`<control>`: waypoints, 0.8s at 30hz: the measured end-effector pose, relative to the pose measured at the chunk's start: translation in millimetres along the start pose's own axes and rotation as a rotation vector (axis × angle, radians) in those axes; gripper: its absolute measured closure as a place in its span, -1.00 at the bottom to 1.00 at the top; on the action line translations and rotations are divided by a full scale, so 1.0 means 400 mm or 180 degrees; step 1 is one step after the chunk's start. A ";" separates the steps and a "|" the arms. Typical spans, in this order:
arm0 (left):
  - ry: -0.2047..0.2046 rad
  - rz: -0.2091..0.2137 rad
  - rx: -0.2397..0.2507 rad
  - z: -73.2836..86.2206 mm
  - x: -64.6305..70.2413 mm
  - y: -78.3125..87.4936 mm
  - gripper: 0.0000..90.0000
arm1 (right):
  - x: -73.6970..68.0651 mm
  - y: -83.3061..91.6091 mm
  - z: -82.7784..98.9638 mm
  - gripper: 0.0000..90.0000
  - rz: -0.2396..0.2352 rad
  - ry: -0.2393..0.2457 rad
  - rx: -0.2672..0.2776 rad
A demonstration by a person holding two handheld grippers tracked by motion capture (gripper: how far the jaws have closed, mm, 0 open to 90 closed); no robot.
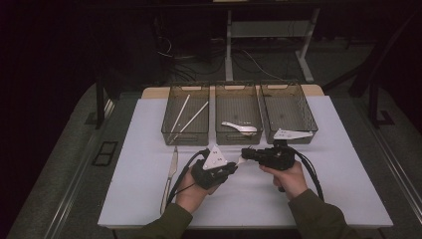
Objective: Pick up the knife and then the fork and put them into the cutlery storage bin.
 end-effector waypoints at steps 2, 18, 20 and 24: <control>-0.0001 0.0062 0.0045 0.001 0.000 0.004 0.77 | -0.003 0.005 -0.004 0.93 -0.0006 0.0030 -0.0002; 0.0222 0.0249 0.0064 0.100 -0.058 0.106 0.06 | 0.060 0.181 -0.115 0.93 0.0467 0.0163 0.0275; 0.0262 0.0243 0.0070 0.110 -0.063 0.116 -0.01 | 0.074 0.208 -0.132 0.93 0.0522 0.0166 0.0329; 0.0292 0.0181 0.0027 0.135 -0.083 0.137 -0.13 | 0.097 0.261 -0.170 0.93 0.0660 0.0201 0.0405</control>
Point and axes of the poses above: each handheld gripper's, and its own axes: y roughly backward along the jaws, z roughly out of its underside, x roughly to its right, the point moved 1 cm from there along -y, roughly forward along the jaws, and after that the axes turned 2 degrees about -z, right-handed, at the moved point
